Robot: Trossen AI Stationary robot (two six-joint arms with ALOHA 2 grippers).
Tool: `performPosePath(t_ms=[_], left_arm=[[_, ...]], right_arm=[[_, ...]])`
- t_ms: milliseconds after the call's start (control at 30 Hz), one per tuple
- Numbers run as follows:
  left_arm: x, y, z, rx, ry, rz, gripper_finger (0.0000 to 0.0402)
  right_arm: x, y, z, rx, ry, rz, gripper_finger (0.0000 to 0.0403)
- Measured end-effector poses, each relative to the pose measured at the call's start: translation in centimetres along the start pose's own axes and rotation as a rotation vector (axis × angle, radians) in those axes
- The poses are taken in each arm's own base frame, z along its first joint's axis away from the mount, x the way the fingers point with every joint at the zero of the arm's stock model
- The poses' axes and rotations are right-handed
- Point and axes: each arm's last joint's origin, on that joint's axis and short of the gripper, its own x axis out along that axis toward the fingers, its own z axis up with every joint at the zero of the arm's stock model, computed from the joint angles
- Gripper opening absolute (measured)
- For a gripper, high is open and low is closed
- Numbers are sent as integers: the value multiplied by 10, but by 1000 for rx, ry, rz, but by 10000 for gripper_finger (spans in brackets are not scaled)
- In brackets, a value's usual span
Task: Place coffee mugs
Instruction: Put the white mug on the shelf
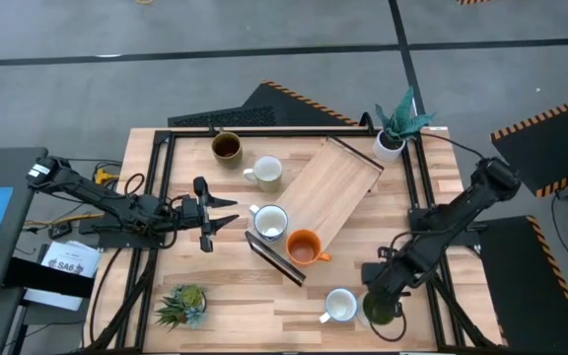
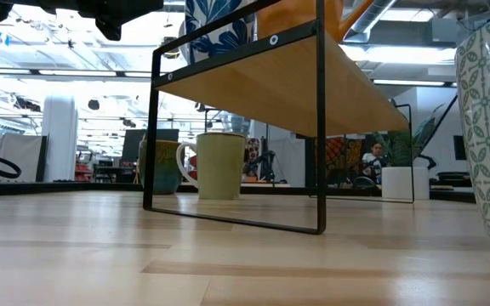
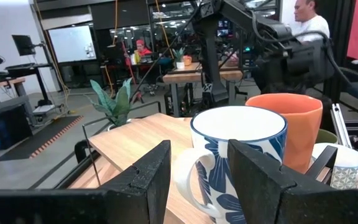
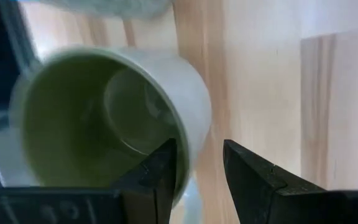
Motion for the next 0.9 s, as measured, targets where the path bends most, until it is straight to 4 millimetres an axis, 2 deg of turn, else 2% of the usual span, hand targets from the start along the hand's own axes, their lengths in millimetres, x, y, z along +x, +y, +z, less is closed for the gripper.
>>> performPosePath(t_ms=[167, 333, 433, 533, 567, 733, 800, 900], left_arm=[[0, 0, 0, 0, 0, 0, 147], [0, 0, 0, 0, 0, 0, 147], [0, 0, 0, 0, 0, 0, 147], [0, 0, 0, 0, 0, 0, 147], [0, 0, 0, 0, 0, 0, 147], [0, 0, 0, 0, 0, 1, 147], [0, 0, 0, 1, 0, 3, 147], [0, 0, 0, 3, -1, 6, 147]], right_arm=[[18, 1, 2, -56, 65, -37, 158], [23, 0, 2, -68, 86, -58, 147], [20, -2, 3, -62, 83, -56, 118], [11, -4, 3, -65, 74, -33, 61], [7, -5, 2, -51, 75, -15, 43], [-24, -11, 4, -25, 8, 76, 42], [-43, -14, 6, -12, -16, 91, 42], [-83, -19, 12, 5, -92, 82, 42]])
